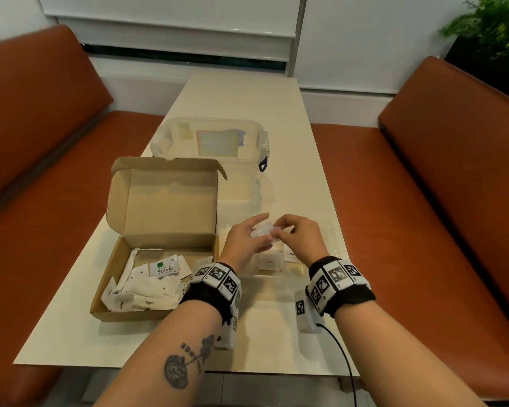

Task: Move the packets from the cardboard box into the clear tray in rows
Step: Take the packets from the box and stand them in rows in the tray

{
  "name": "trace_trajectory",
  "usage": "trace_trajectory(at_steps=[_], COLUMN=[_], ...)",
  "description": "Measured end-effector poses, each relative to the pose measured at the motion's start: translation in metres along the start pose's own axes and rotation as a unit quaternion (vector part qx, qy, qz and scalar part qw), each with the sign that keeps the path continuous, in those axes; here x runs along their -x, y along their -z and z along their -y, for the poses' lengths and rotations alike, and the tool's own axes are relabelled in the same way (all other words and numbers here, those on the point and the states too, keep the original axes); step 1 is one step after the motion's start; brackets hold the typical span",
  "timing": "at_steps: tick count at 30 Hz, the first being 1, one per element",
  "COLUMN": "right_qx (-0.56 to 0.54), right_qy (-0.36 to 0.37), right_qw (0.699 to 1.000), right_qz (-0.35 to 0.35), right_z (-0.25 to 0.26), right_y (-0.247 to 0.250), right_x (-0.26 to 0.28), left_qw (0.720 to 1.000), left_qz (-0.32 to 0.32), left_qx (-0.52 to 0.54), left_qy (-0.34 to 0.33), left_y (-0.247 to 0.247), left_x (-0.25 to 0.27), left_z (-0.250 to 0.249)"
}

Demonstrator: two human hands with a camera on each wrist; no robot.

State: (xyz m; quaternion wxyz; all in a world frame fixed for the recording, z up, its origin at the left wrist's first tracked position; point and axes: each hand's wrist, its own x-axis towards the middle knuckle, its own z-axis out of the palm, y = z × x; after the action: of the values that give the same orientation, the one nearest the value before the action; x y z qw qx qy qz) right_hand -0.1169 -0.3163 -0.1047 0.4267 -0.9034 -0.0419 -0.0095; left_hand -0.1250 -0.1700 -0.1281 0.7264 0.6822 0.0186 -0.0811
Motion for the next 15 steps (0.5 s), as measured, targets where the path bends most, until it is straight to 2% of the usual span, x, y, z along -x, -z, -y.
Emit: trace_trajectory(at_steps=[6, 12, 15], right_qx=[-0.019, 0.027, 0.099], right_qy=[-0.030, -0.063, -0.057], right_qw=[0.999, 0.995, 0.990], right_qz=[-0.035, 0.078, 0.080], right_z=[-0.004, -0.012, -0.016], right_y=[0.003, -0.004, -0.011], right_x=[-0.001, 0.010, 0.013], left_qw=[0.995, 0.980, 0.978], left_qz=[-0.095, -0.172, -0.176], left_qx=[0.032, 0.091, 0.103], left_qy=[-0.026, -0.049, -0.033], left_y=[0.006, 0.007, 0.009], left_x=[-0.006, -0.014, -0.015], left_z=[0.010, 0.017, 0.019])
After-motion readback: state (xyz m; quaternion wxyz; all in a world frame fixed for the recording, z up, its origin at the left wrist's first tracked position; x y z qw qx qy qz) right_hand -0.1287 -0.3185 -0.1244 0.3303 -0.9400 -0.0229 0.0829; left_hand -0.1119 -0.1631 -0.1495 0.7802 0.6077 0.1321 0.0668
